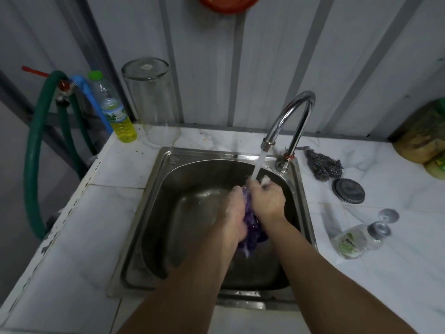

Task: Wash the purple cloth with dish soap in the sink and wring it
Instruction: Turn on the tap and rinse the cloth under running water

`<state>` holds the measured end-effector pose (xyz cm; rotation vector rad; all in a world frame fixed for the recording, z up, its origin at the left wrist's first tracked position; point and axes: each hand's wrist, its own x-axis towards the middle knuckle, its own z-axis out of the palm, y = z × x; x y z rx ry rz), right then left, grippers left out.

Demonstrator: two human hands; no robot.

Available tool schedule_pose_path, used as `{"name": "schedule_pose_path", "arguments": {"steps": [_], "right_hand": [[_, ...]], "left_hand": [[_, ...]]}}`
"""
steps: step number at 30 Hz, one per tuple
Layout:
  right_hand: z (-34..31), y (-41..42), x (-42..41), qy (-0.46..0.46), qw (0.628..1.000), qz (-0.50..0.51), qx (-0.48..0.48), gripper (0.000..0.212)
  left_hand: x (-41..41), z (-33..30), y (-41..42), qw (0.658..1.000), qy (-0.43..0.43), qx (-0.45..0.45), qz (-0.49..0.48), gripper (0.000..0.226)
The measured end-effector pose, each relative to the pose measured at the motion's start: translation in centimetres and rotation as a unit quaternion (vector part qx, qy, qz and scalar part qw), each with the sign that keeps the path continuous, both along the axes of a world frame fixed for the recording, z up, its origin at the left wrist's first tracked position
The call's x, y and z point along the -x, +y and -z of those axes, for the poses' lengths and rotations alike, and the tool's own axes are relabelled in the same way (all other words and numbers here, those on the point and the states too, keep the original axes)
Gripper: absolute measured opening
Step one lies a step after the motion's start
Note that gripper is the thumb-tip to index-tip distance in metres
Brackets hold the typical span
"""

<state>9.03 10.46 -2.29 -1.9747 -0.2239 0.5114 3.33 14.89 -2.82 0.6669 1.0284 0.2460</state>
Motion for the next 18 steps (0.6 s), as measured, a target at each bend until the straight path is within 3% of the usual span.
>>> {"name": "schedule_pose_path", "arguments": {"steps": [2, 4, 8, 12, 15, 16, 18], "right_hand": [[0.6, 0.0, -0.3, 0.0, 1.0, -0.001, -0.012, 0.028], [1.2, -0.2, 2.0, -0.06, 0.998, 0.004, -0.031, 0.031], [1.6, 0.1, 4.1, -0.1, 0.995, 0.01, -0.027, 0.042], [1.8, 0.8, -0.8, 0.009, 0.999, 0.027, 0.02, 0.03], [2.7, 0.6, -1.4, 0.131, 0.99, 0.033, -0.042, 0.025], [2.9, 0.4, -1.3, 0.195, 0.977, 0.037, -0.081, 0.031], [2.9, -0.3, -0.8, 0.318, 0.935, 0.01, -0.158, 0.059]], "left_hand": [[0.2, -0.2, 0.6, 1.0, 0.014, -0.003, 0.004, 0.048], [0.6, 0.3, 1.5, 0.999, 0.024, -0.037, -0.01, 0.047], [1.1, 0.1, 1.7, 0.995, 0.018, -0.099, 0.0, 0.03], [0.3, -0.2, 0.4, 0.998, 0.029, 0.005, 0.059, 0.047], [0.6, -0.7, 1.4, 0.997, 0.044, -0.007, 0.056, 0.039], [0.7, -0.9, 2.0, 0.998, 0.033, -0.004, 0.048, 0.034], [0.7, -1.4, 3.0, 0.999, 0.006, -0.005, 0.041, 0.049]]}}
